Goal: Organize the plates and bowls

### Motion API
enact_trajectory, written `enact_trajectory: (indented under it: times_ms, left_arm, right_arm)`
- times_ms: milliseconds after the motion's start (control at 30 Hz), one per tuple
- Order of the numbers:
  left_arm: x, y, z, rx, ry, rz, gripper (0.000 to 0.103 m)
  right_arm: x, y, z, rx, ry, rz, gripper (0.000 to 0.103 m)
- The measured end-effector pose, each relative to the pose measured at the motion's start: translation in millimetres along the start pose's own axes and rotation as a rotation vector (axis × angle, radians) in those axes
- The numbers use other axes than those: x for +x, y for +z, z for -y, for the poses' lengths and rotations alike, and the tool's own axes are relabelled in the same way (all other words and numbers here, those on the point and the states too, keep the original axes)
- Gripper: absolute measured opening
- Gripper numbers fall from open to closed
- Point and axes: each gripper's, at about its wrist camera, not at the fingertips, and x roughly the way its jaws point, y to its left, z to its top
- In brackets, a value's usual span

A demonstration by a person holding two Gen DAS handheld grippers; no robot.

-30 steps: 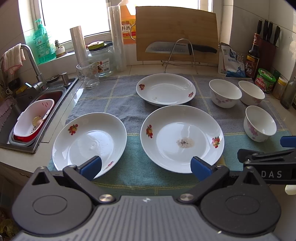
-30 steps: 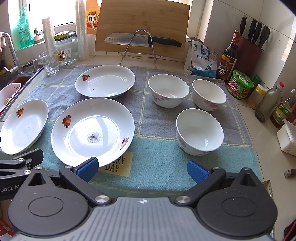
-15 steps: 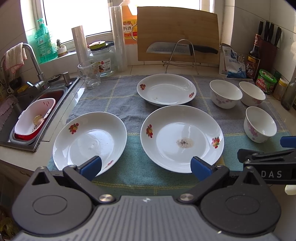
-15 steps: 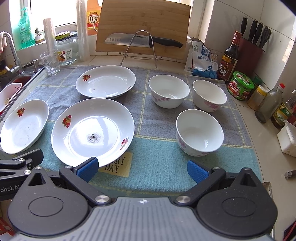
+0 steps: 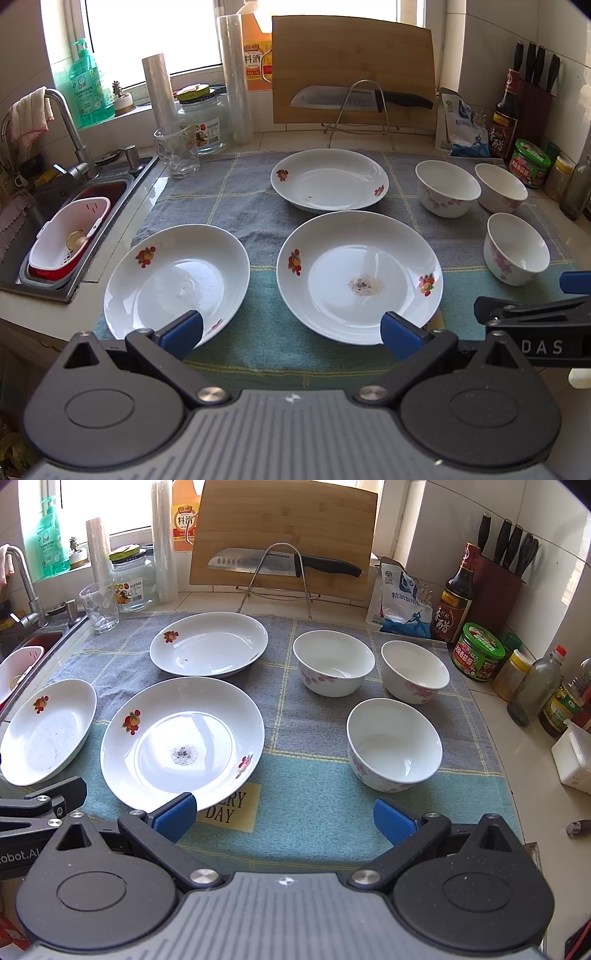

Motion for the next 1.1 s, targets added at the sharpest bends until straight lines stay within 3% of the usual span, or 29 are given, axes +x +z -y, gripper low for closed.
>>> enact_trajectory:
  times_ms: [333,667,933,1100]
  left_arm:
    - [-2.0,0.3,6.0,-0.01,0.002,0.01,0.102]
    - [-10.6,-4.7,11.0,-0.036,0.011,0.082,0.102]
    - [-14.6,-5.8,1.6,-0.013,0.052,0.14,0.102]
    - [-9.4,-4.4,-24.1,-0.021,-0.027,0.145,0.102]
  right_arm:
    - [0.3,-0.6,8.4,0.001,0.028,0.011,0.103]
    - [0.5,5.3,21.2,-0.062,0.152,0.128,0.103]
    - [7.6,10.7,26.6,-0.126,0.344,0.211,0.103]
    - [13.6,12.7,7.0,-0.245,0.443,0.268,0.103]
